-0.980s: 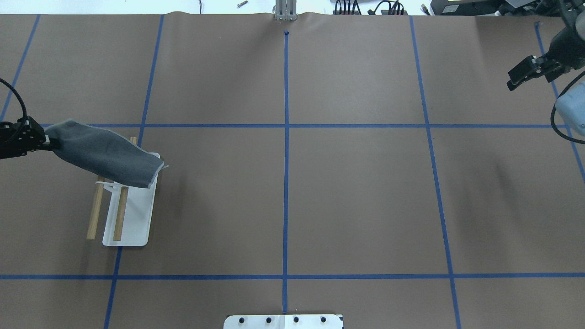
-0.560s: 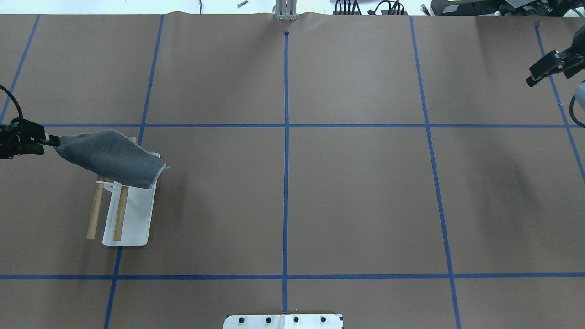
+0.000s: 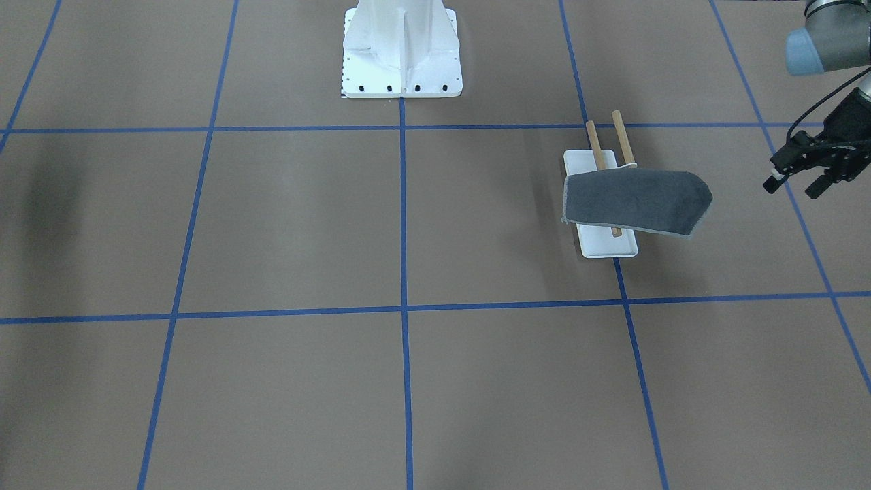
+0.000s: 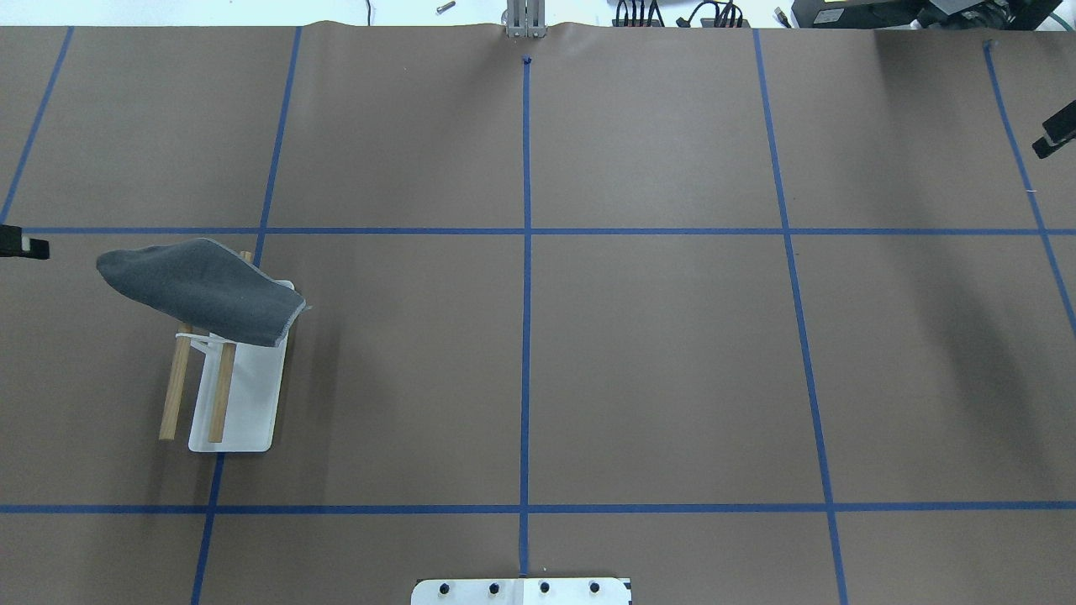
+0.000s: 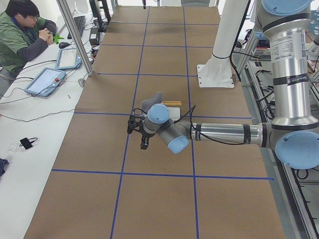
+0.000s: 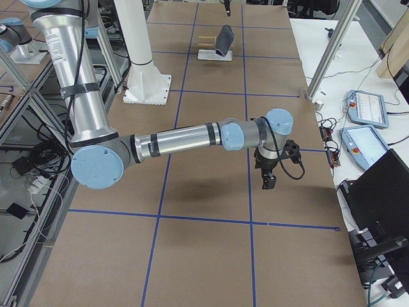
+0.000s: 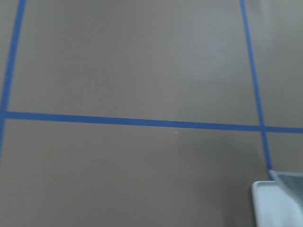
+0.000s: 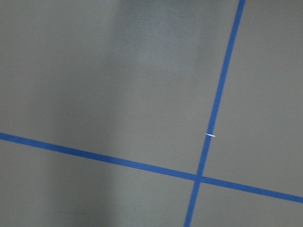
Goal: Hang towel on rack
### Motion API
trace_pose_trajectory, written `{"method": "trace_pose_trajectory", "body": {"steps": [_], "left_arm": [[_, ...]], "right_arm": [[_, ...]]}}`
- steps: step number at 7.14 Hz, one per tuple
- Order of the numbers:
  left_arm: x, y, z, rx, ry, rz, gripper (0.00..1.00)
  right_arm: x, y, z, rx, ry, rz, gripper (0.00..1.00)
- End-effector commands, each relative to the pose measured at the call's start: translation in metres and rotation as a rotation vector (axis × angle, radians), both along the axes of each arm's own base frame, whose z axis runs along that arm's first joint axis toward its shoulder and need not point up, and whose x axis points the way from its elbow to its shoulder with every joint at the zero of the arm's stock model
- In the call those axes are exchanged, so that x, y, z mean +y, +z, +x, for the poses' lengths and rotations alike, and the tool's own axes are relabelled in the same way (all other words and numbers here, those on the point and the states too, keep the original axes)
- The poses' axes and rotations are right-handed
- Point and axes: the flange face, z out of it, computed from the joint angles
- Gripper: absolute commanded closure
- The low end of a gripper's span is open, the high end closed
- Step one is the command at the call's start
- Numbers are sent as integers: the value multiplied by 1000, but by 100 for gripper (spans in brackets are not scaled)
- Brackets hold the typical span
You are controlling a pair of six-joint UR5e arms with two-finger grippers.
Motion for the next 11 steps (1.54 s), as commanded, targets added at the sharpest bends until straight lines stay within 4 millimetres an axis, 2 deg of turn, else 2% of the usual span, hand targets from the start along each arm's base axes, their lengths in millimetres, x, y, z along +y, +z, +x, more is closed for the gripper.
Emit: {"method": "trace_pose_trajectory", "body": {"steps": [1, 2, 4, 5, 6, 8, 10, 11], "left_arm": [[-10, 32, -75, -177, 145, 49, 1], [-17, 31, -104, -200, 151, 37, 1], [-11, 51, -116, -207, 151, -102, 1], [0, 84, -125, -313, 135, -174, 1], [0, 87, -125, -317, 137, -180, 1], [-1, 78, -125, -301, 136, -155, 1], [6, 79, -111, -107, 164, -175, 1], [17, 84, -111, -107, 164, -186, 1]], "right_arm": [[16, 31, 11, 73, -62, 15, 0], [20, 36, 12, 75, -62, 8, 0], [27, 51, 12, 78, -62, -23, 0], [30, 53, 13, 78, -57, -28, 0], [28, 52, 12, 78, -52, -31, 0], [38, 61, 14, 66, -43, -50, 0], [39, 59, 24, 60, -25, -49, 0], [40, 56, 32, 46, -11, -52, 0]]}}
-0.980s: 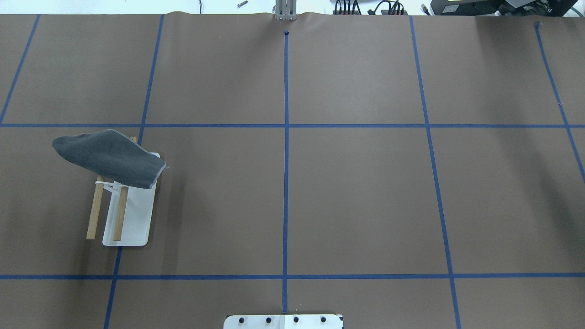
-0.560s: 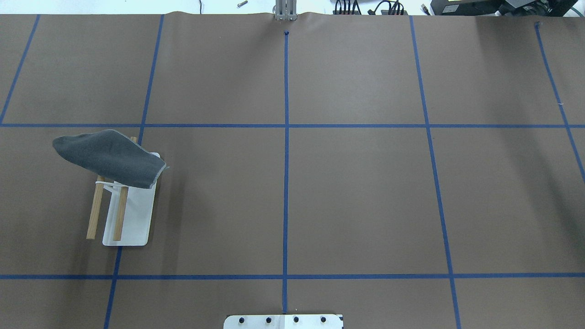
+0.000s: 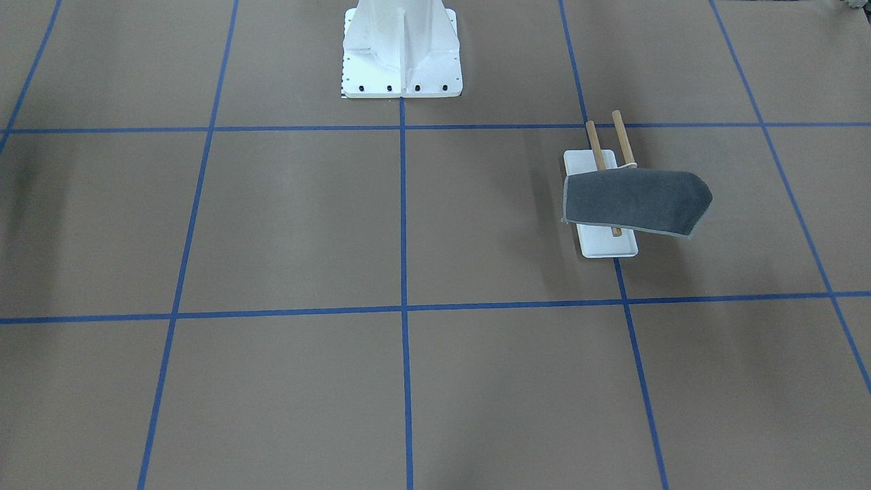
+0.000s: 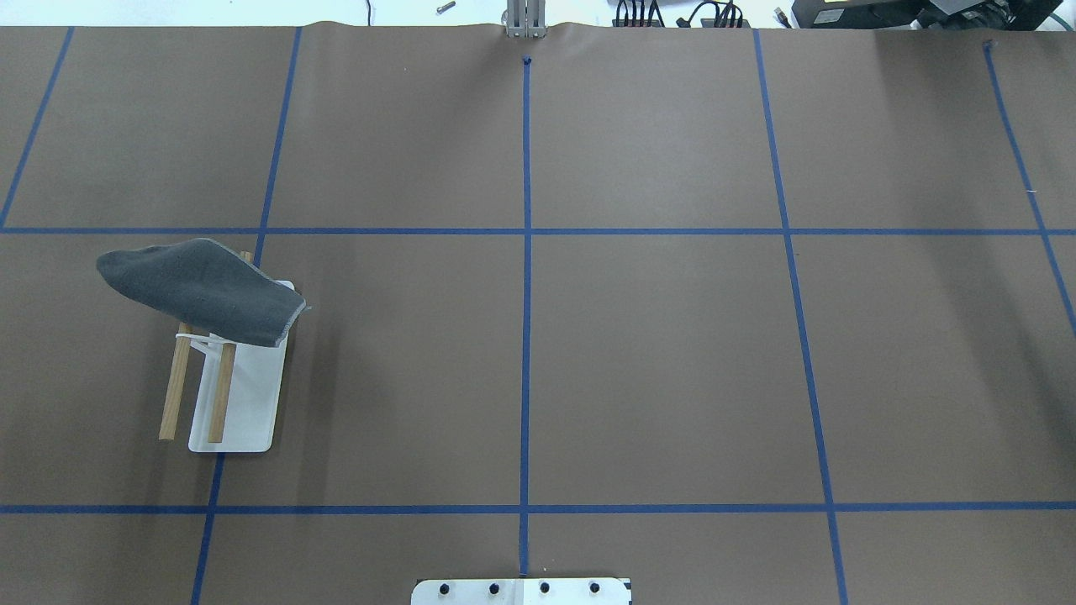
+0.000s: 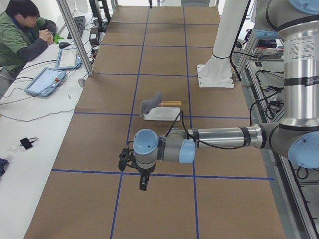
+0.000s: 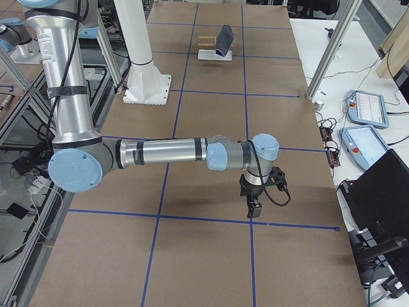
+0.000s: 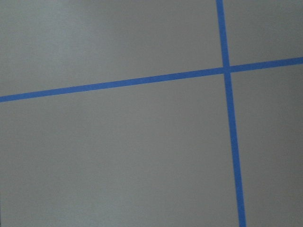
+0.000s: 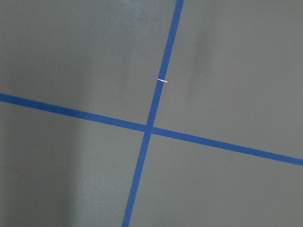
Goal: Hang towel on rack
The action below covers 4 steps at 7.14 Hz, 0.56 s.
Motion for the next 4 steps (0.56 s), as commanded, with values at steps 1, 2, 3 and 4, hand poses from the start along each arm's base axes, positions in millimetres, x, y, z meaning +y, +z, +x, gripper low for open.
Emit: {"method": "trace_pose_trajectory", "body": {"steps": [1, 2, 3, 4], "left_arm": [[9, 1, 2, 33, 4, -4, 1], [8, 0, 3, 33, 6, -2, 1], [7, -2, 3, 31, 6, 2, 1], [6, -4, 3, 33, 6, 7, 1]], "right_arm": [[1, -4, 8, -15, 14, 0, 0], [3, -1, 8, -11, 15, -4, 0], [7, 4, 9, -12, 15, -12, 0], [14, 12, 9, -13, 16, -22, 0]]}}
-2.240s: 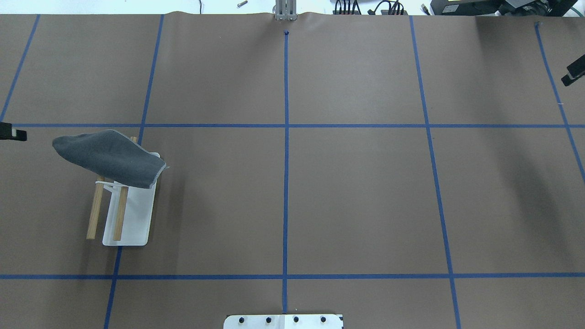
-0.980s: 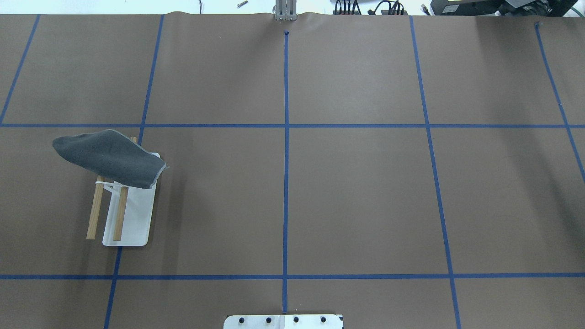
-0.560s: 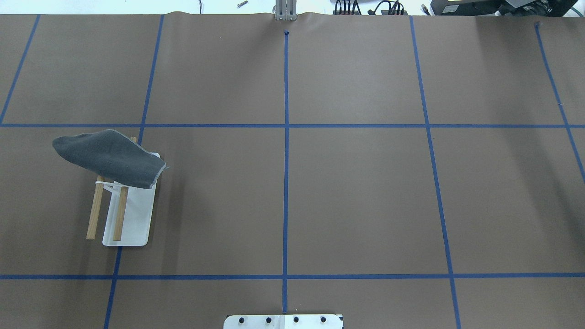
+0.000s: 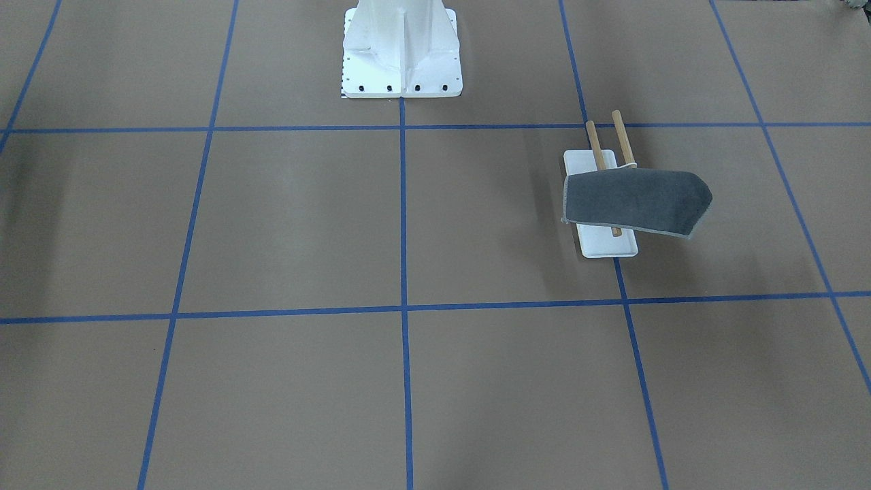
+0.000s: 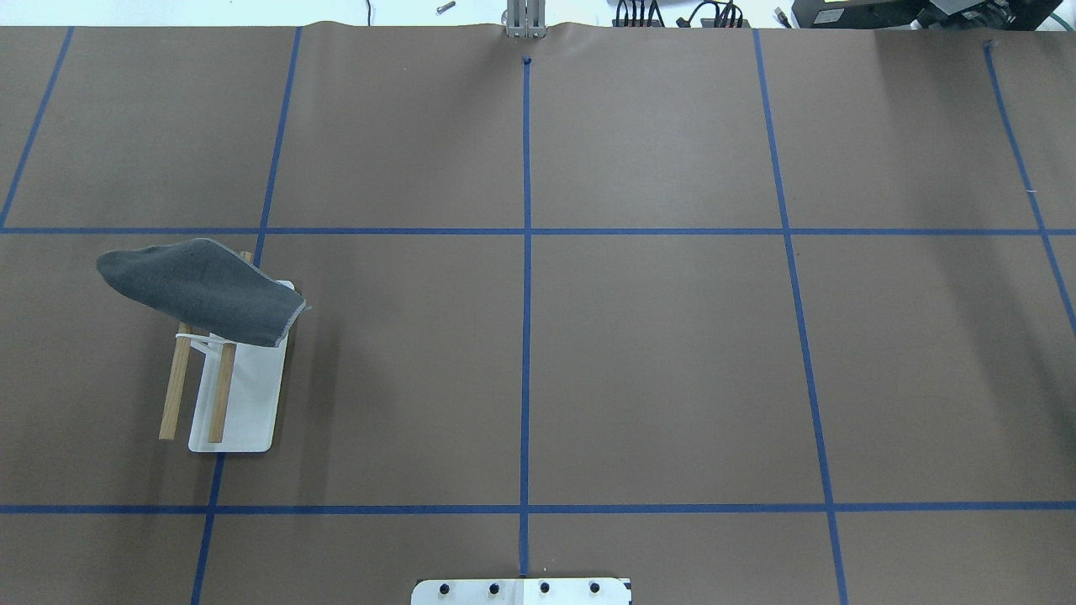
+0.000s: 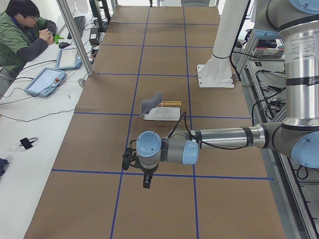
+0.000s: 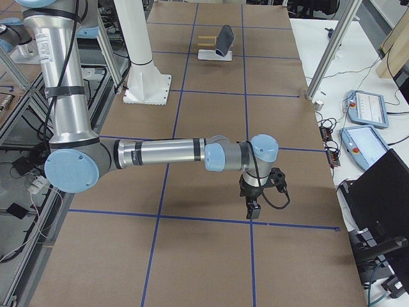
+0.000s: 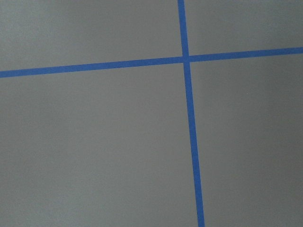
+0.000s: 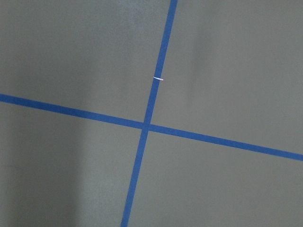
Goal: Hang towel on rack
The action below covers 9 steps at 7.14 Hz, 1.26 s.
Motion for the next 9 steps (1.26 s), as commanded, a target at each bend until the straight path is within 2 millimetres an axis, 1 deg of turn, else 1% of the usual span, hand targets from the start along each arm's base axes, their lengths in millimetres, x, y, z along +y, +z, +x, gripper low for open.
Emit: {"method": "trace_pose_trajectory", "body": {"steps": [1, 2, 4, 5, 6, 9], "left_arm": [[-2, -5, 0, 1, 0, 13, 1], [-2, -8, -1, 1, -1, 18, 1], [-2, -11, -1, 0, -1, 24, 1], [-2, -10, -1, 1, -1, 24, 1], [-2, -11, -1, -1, -1, 24, 1], [-2, -11, -1, -1, -1, 26, 1]], "right_arm": [[14, 15, 1, -4, 1, -24, 0], [24, 26, 1, -14, 2, -47, 0], [47, 46, 20, -23, 37, -88, 0], [58, 54, 22, -23, 40, -103, 0], [63, 53, 23, -23, 42, -103, 0], [66, 51, 21, -52, 41, -103, 0]]}}
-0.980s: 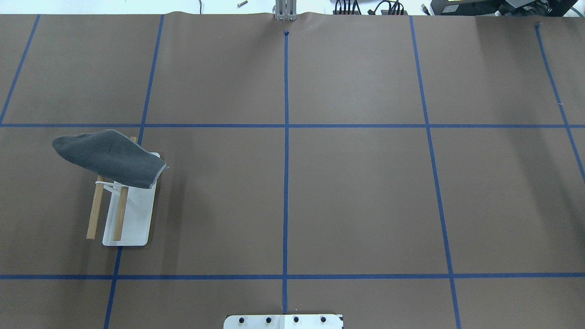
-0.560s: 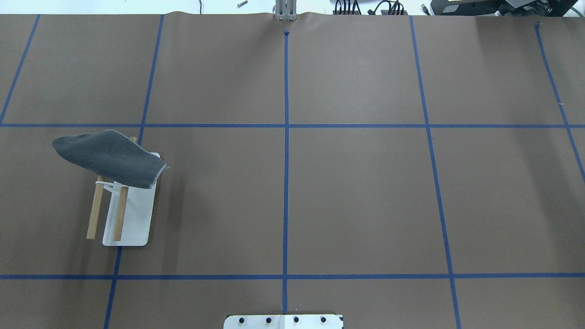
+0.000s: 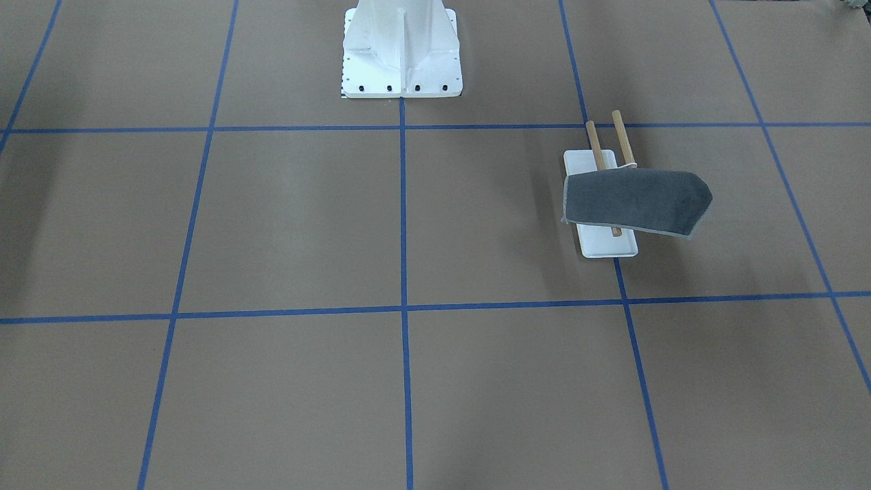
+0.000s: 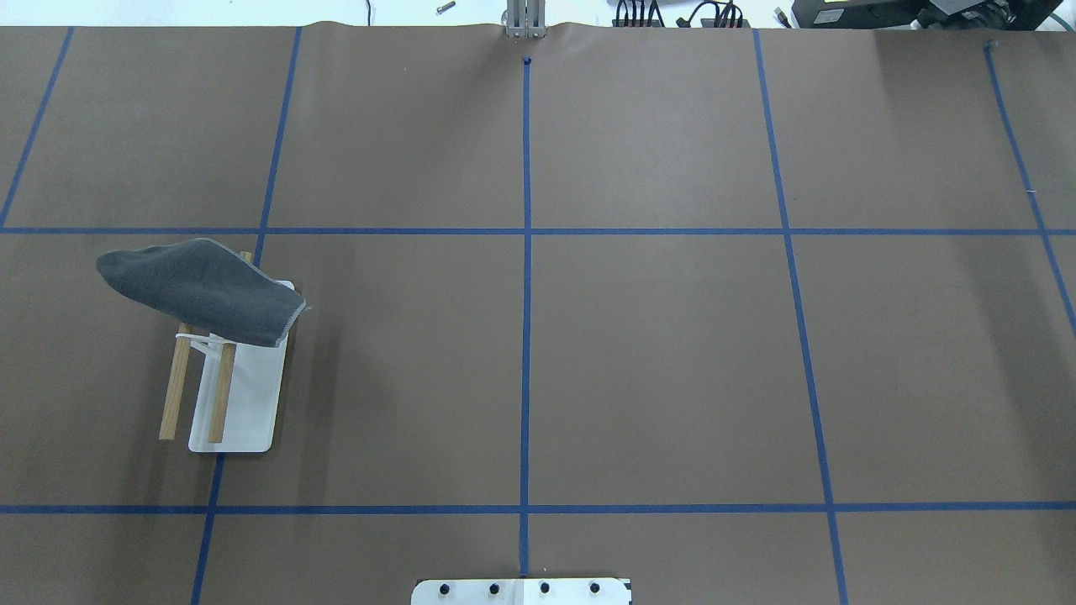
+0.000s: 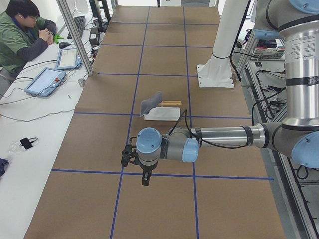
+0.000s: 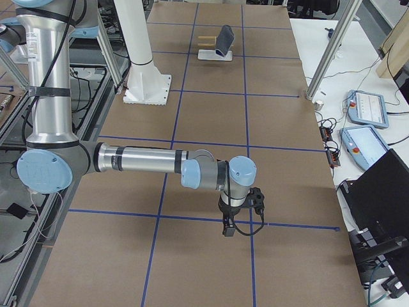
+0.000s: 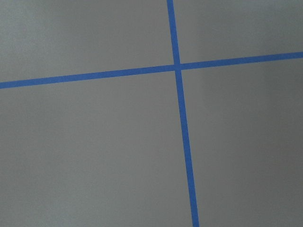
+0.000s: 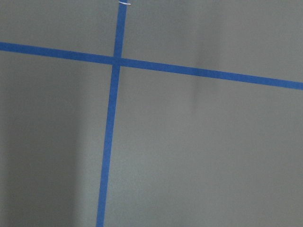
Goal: Hang towel on rack
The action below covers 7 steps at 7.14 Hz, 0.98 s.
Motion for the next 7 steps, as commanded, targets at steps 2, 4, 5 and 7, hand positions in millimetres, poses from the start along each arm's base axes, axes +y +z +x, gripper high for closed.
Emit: {"method": "trace_pose_trajectory", "body": {"steps": [2, 4, 5, 7], "left_arm": [[-1, -3, 0, 0, 0, 6, 1], [0, -3, 0, 0, 0, 7, 1], [0, -3, 0, -1, 0, 7, 1], [6, 4, -2, -30, -3, -4, 1]], "right_arm": [[5, -3, -2, -35, 1, 2, 0], [4, -5, -2, -35, 1, 6, 0], [3, -9, -3, -37, 0, 14, 0], [2, -10, -3, -37, 1, 14, 0]]}}
